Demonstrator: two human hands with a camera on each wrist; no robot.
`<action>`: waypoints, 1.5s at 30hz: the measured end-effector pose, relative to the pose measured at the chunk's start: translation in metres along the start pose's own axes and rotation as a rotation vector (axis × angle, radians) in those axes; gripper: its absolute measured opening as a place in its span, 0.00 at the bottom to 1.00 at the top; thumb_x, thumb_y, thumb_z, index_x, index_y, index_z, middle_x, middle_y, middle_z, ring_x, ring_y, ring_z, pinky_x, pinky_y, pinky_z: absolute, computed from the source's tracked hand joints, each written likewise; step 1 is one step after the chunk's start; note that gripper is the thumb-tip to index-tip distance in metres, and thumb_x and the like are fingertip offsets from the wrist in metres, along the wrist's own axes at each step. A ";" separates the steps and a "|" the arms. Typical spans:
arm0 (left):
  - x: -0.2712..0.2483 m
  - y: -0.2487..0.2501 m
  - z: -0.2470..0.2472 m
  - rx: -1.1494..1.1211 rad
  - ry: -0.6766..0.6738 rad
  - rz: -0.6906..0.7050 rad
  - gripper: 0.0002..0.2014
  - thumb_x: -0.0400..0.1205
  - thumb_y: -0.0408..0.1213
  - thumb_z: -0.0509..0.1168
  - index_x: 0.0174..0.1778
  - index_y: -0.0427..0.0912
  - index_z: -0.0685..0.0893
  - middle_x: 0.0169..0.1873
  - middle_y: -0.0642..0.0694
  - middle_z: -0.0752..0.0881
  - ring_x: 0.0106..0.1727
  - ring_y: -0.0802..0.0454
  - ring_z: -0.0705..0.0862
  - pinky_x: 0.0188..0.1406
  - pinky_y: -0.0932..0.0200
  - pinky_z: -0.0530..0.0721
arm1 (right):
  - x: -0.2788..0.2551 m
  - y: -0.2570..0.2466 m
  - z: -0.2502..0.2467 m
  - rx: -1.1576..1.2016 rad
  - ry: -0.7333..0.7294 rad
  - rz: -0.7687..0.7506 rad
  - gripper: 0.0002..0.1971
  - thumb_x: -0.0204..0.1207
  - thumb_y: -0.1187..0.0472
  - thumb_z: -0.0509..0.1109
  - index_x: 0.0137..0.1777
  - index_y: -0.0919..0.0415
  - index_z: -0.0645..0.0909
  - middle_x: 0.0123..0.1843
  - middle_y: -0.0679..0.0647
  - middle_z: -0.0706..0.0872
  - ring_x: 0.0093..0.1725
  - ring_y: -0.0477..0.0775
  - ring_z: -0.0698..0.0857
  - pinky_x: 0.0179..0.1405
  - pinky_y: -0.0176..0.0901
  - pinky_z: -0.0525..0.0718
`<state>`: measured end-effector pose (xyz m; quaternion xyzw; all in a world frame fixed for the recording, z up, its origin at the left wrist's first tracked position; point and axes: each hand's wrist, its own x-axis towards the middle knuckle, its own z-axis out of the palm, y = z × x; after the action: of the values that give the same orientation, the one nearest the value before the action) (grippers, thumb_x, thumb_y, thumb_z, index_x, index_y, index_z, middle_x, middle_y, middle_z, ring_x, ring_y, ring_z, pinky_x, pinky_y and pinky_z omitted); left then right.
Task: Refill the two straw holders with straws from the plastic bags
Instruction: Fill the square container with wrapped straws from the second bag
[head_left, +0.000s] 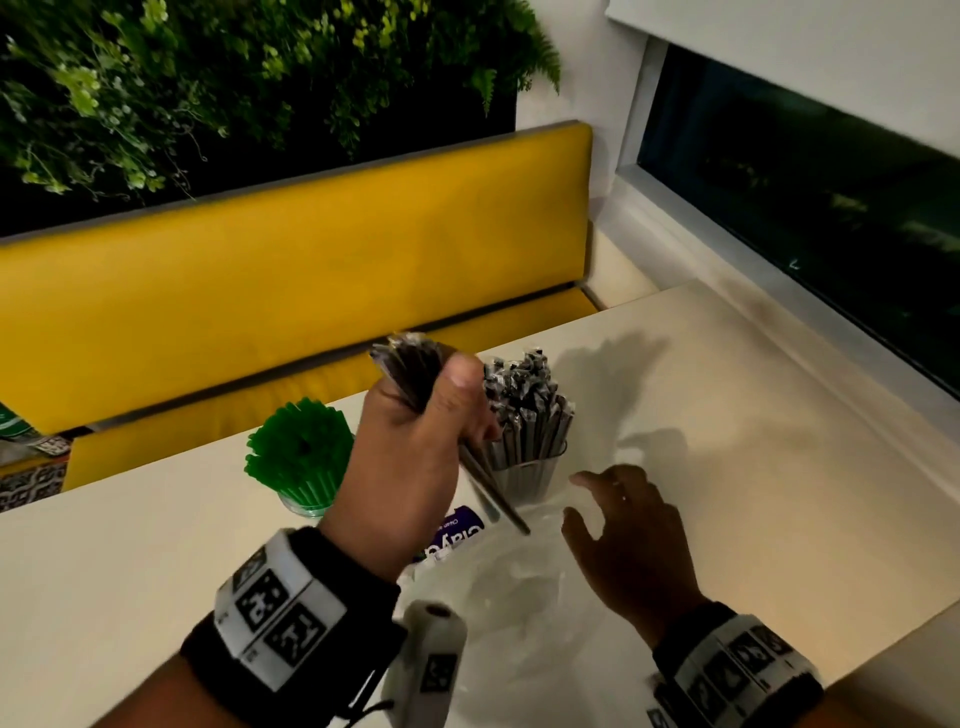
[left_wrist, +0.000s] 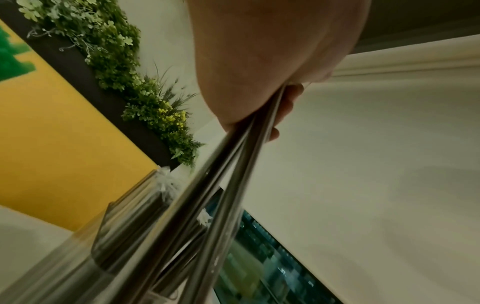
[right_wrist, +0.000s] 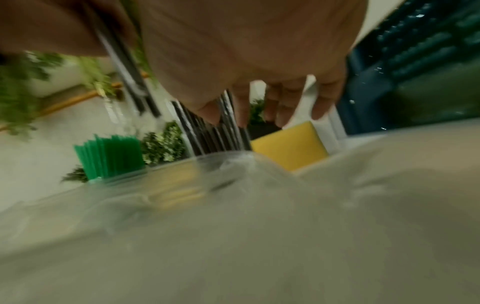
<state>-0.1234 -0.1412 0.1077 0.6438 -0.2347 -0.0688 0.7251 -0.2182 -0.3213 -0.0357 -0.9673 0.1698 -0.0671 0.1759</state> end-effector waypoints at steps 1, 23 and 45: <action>0.005 -0.003 0.001 -0.009 0.037 0.005 0.23 0.81 0.64 0.62 0.28 0.51 0.75 0.25 0.53 0.73 0.30 0.48 0.74 0.41 0.33 0.79 | 0.003 -0.005 -0.004 0.018 0.053 -0.058 0.22 0.74 0.41 0.60 0.66 0.45 0.78 0.58 0.49 0.79 0.54 0.50 0.82 0.49 0.49 0.81; 0.049 -0.097 0.027 0.607 0.174 0.034 0.28 0.76 0.70 0.61 0.42 0.45 0.84 0.40 0.48 0.86 0.45 0.45 0.84 0.49 0.40 0.83 | 0.062 -0.011 0.008 -0.224 0.005 -0.215 0.20 0.78 0.40 0.55 0.44 0.47 0.87 0.42 0.46 0.87 0.43 0.50 0.86 0.54 0.51 0.74; 0.076 -0.083 0.033 1.410 -0.405 0.039 0.33 0.77 0.65 0.46 0.76 0.57 0.72 0.80 0.50 0.70 0.80 0.43 0.68 0.77 0.33 0.63 | 0.061 -0.009 0.011 -0.152 0.062 -0.227 0.08 0.77 0.48 0.67 0.44 0.44 0.87 0.40 0.46 0.88 0.40 0.50 0.87 0.64 0.53 0.74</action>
<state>-0.0540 -0.2146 0.0482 0.9277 -0.3641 -0.0063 0.0822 -0.1561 -0.3315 -0.0383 -0.9883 0.0693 -0.1032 0.0880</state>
